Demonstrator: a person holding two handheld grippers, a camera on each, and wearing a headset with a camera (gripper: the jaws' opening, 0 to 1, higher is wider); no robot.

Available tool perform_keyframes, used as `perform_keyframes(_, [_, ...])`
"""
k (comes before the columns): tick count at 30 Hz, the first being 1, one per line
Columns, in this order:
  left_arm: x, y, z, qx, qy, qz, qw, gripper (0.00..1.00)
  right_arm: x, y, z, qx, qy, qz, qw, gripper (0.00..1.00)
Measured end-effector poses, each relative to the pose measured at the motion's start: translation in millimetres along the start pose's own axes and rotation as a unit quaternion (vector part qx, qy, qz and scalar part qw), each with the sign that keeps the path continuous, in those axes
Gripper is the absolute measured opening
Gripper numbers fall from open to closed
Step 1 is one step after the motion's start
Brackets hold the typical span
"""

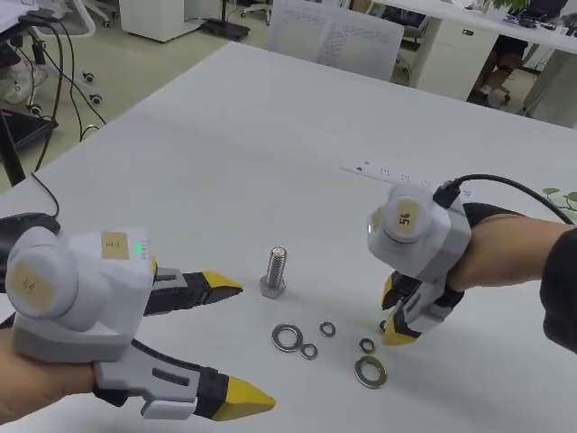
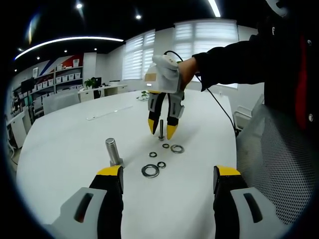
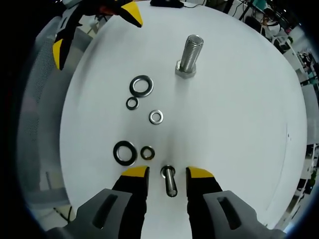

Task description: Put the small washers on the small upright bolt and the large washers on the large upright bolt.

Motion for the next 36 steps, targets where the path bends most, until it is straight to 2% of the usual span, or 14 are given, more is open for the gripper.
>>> perform_keyframes(15, [-2.2, 1.3, -1.5, 0.0, 0.004, 0.001, 1.0, 0.73, -2.7, 11.8, -4.2, -0.015, 0.006, 0.007, 0.9998, 0.31])
perform_keyframes(36, [-2.6, 2.1, -2.7, -0.001, 0.007, 0.004, 1.0, 0.72, 7.3, 17.7, -13.2, -0.048, 0.015, -0.016, 0.9986, 0.3])
Point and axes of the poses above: the centre of the closed fingertips' face, and the gripper's own axes: x roughly forward along the fingers, z roughly to its right, y roughly out of its top, the point moved 4 cm from there along -x, roughly backward along the fingers
